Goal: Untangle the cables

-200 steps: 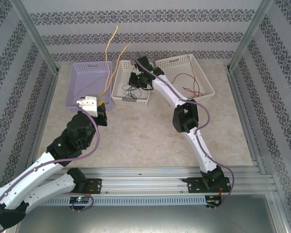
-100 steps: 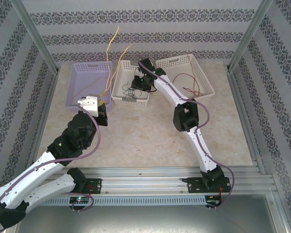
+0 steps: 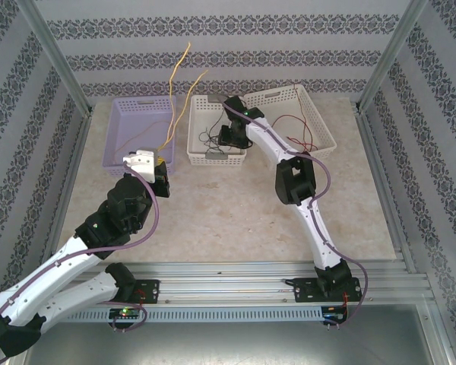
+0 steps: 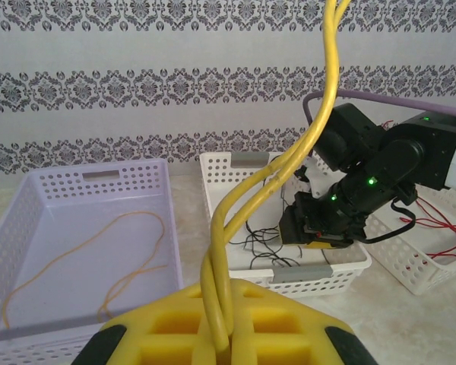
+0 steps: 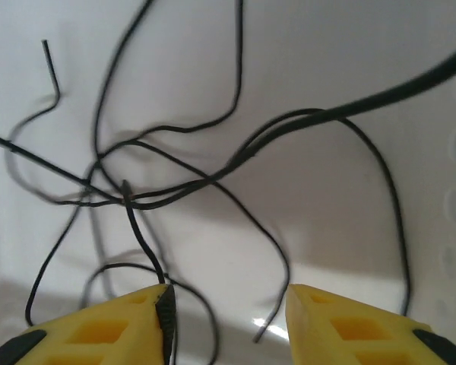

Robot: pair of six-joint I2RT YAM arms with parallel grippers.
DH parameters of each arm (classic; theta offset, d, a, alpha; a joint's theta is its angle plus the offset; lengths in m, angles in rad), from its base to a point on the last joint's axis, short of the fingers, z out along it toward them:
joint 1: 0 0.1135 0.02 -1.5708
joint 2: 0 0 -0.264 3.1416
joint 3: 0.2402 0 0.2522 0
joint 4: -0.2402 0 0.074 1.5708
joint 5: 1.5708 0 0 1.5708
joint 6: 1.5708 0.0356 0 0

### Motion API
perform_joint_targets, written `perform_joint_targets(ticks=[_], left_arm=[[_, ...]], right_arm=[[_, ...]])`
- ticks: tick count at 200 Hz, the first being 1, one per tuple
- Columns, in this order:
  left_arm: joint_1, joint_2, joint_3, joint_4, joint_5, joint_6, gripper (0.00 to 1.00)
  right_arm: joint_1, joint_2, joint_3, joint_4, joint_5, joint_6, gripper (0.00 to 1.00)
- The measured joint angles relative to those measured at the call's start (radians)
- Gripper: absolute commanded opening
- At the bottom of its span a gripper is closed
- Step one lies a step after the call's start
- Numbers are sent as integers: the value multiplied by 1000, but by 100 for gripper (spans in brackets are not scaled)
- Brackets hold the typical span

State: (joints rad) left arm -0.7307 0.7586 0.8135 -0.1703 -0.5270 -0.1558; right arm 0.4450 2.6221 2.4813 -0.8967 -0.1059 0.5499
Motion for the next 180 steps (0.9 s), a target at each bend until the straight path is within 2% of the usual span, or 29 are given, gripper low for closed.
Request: perform_joint_targets(ticks=[76,138,180], left_arm=[[0,6,0,0,3,0,0],[0,10,0,0,3,3,0],[0,10,0,0,3,3,0]], right_arm=[[-15,-105,-53,2,37,0,48],[7,-266,-55,67,46,-12,50],[11,-246,11,46,95,-42,49]])
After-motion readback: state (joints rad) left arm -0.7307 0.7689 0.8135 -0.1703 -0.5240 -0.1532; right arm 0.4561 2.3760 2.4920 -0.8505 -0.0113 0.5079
